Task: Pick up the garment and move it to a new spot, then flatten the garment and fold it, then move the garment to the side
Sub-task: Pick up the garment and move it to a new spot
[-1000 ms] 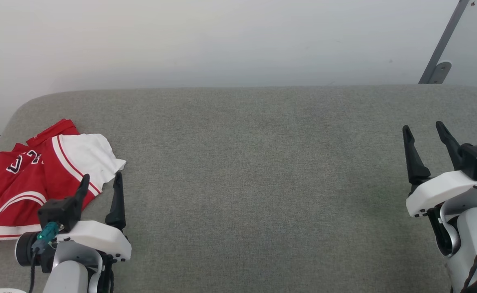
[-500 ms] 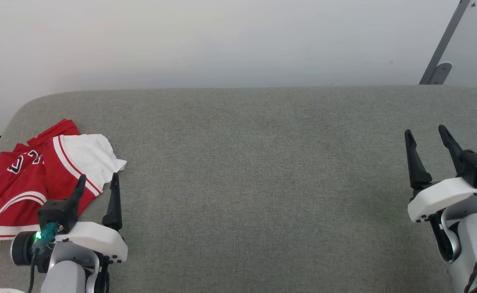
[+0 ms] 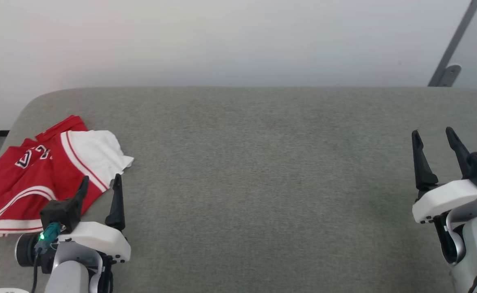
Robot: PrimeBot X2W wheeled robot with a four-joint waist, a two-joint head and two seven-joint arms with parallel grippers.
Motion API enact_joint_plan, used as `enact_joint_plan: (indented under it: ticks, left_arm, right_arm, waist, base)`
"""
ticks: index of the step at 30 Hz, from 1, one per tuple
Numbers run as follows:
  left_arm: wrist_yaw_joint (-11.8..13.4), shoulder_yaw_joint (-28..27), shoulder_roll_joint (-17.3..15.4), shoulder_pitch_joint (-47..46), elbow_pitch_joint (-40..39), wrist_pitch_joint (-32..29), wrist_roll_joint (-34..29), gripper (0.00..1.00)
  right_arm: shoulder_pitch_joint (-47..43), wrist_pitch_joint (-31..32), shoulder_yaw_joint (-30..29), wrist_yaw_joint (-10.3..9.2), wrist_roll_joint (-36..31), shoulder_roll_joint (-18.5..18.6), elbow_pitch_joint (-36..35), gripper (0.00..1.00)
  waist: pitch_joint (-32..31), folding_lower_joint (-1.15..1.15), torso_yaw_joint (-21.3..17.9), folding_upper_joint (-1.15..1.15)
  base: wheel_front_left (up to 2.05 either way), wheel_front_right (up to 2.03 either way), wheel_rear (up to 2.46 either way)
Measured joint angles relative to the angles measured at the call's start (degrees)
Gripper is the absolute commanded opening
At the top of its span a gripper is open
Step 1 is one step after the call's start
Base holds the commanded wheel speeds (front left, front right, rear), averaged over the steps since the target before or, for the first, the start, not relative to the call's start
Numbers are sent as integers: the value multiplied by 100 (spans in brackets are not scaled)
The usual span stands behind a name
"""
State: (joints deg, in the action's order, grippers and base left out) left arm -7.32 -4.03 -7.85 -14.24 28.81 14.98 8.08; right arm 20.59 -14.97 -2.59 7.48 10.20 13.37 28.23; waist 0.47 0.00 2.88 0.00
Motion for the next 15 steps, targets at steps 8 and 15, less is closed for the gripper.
enact_joint_plan:
  ticks: [8,15]
  left_arm:
    - [41,-112,147,44,-58,0,-123,100]
    - [127,-236,231,195,-154,0,-214,100]
  right_arm:
    - [-179,-1,67,0,86,-37,-55,100]
    - [-171,-1,260,1,136,-140,-60,100]
  waist:
    - [-8,0,587,0]
    - [10,0,1236,0]
  base:
    - [0,0,0]
    - [0,0,0]
